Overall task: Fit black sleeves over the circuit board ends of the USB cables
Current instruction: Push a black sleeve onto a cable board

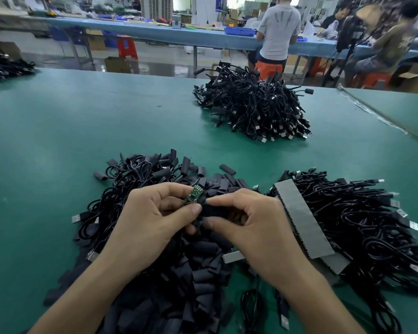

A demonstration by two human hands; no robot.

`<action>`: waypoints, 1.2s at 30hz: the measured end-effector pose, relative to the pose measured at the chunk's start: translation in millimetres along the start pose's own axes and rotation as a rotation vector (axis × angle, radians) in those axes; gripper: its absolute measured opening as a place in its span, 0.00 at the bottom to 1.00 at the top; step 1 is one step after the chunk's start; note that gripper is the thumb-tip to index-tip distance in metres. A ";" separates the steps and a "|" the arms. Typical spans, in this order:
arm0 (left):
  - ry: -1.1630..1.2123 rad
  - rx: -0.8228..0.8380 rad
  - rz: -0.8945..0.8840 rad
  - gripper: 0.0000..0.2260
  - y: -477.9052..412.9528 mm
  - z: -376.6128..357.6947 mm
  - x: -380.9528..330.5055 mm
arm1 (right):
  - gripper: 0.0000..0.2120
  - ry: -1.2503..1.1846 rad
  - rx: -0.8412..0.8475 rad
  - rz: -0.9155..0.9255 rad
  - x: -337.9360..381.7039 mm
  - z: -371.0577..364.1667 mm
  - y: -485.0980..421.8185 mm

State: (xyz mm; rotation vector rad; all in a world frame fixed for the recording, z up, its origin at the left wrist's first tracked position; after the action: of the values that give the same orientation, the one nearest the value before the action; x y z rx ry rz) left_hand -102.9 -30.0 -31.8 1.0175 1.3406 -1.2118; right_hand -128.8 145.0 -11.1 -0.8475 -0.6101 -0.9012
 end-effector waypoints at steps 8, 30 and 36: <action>-0.016 0.010 0.012 0.16 1.4 -1.1 1.1 | 0.14 -0.009 -0.011 0.016 -3.4 1.2 -0.1; -0.242 -0.092 -0.011 0.09 3.9 1.5 4.7 | 0.14 0.460 0.181 -0.280 -39.1 -10.7 7.5; -0.272 -0.093 -0.020 0.07 4.1 1.3 4.2 | 0.08 0.377 0.132 -0.268 -41.3 -6.7 3.6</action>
State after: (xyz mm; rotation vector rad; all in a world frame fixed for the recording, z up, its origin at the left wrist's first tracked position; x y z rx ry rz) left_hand -99.2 -30.9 -36.4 0.7447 1.1839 -1.2420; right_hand -145.4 158.1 -47.4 -0.4650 -0.4518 -1.2151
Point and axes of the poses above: each hand's wrist, its own y-axis away from the middle knuckle, its own z-axis out of the back of the hand, x = y × z, the point moved 4 cm from there along -y, towards the middle knuckle, and after that the axes turned 1 degree about y, right-handed, at the moved point
